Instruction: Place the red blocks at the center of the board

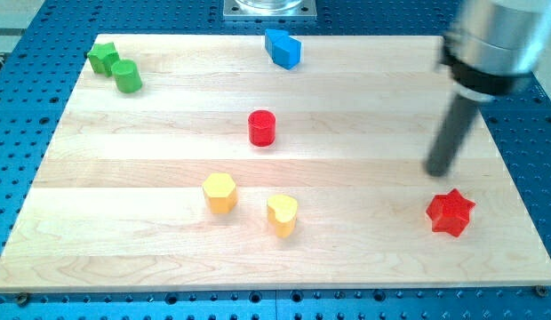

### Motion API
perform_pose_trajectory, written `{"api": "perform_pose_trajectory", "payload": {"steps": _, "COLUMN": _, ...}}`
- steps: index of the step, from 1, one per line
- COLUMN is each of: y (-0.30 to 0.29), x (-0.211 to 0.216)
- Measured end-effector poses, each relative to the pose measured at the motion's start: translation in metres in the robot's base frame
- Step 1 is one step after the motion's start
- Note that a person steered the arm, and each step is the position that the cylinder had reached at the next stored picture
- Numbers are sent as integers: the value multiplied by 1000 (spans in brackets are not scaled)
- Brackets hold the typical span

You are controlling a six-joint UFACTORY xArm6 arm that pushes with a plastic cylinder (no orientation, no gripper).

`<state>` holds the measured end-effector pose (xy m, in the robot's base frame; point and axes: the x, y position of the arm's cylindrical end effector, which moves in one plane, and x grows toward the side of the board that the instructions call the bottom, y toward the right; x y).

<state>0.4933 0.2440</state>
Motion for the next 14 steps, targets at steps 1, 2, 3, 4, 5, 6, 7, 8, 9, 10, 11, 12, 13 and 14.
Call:
{"api": "perform_pose_trajectory", "payload": {"steps": 1, "y": 43, "x": 77}}
{"api": "perform_pose_trajectory", "payload": {"steps": 2, "y": -18, "x": 71}}
{"api": "perform_pose_trajectory", "payload": {"steps": 3, "y": -92, "x": 28}}
{"api": "perform_pose_trajectory", "payload": {"steps": 4, "y": -170, "x": -1}}
{"api": "perform_pose_trajectory", "payload": {"steps": 5, "y": -169, "x": 44}}
{"api": "perform_pose_trajectory", "payload": {"steps": 6, "y": -216, "x": 22}}
{"api": "perform_pose_trajectory", "payload": {"steps": 7, "y": -222, "x": -15}}
{"api": "perform_pose_trajectory", "payload": {"steps": 8, "y": -232, "x": 15}}
{"api": "perform_pose_trajectory", "payload": {"steps": 9, "y": -225, "x": 14}}
{"api": "perform_pose_trajectory", "payload": {"steps": 10, "y": -228, "x": -4}}
{"api": "perform_pose_trajectory", "payload": {"steps": 11, "y": -225, "x": 12}}
{"api": "perform_pose_trajectory", "payload": {"steps": 12, "y": -172, "x": 11}}
{"api": "perform_pose_trajectory", "payload": {"steps": 13, "y": -190, "x": -20}}
{"api": "perform_pose_trajectory", "payload": {"steps": 14, "y": -235, "x": -33}}
